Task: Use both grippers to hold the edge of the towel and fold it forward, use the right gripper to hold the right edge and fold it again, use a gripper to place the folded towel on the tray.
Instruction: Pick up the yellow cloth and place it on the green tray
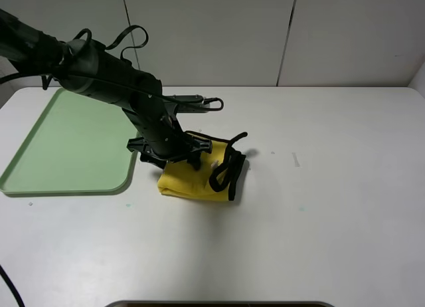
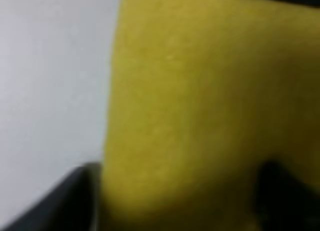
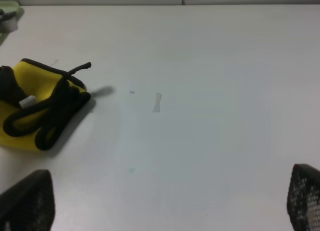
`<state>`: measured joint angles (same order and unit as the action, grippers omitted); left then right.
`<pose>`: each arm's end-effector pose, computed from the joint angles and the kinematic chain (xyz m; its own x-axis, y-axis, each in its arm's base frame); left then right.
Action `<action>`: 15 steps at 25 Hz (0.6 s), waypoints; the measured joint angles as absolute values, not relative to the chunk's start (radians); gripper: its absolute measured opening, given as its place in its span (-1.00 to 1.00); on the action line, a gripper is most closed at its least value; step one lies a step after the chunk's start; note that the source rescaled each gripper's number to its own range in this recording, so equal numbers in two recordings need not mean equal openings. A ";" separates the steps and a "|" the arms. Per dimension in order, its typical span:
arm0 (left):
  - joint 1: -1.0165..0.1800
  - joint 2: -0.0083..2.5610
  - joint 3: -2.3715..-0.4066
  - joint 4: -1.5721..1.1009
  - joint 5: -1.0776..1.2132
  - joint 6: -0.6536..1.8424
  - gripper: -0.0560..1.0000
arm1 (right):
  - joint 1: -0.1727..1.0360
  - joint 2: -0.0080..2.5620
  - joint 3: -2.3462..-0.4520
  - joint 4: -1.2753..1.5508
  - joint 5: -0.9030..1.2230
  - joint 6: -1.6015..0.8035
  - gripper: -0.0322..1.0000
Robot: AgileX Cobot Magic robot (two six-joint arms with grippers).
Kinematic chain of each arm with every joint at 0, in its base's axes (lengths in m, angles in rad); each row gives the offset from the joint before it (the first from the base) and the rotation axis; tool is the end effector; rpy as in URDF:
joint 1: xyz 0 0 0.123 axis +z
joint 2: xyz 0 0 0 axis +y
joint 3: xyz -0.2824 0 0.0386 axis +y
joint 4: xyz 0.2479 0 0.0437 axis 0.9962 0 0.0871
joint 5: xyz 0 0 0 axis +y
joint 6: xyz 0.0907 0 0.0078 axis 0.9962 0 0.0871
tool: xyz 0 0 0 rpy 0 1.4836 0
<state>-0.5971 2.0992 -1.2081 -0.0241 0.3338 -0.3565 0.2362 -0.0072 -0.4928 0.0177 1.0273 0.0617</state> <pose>0.3334 -0.2275 0.0994 -0.9064 0.1686 -0.3873 0.2469 0.9554 -0.1621 -0.0040 0.0005 0.2779 -0.4306 -0.0308 -0.9020 -0.2174 0.9735 0.0705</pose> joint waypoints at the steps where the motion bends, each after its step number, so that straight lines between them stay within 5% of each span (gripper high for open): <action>1: -0.598 2.099 -1.208 -0.024 0.332 -0.356 0.28 | 0.236 -0.007 -0.493 0.018 1.027 0.062 1.00; 8: -0.598 2.099 -1.211 -0.027 0.325 -0.356 -0.64 | 0.236 -0.007 -0.493 0.018 1.027 0.062 1.00; 15: -0.581 2.074 -1.238 -0.017 0.410 -0.356 -0.75 | 0.236 -0.007 -0.493 0.018 1.027 0.062 1.00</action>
<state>-0.5815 2.0744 -1.2378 -0.0173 0.4098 -0.3565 0.2362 -0.0072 -0.4928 0.0177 1.0273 0.0617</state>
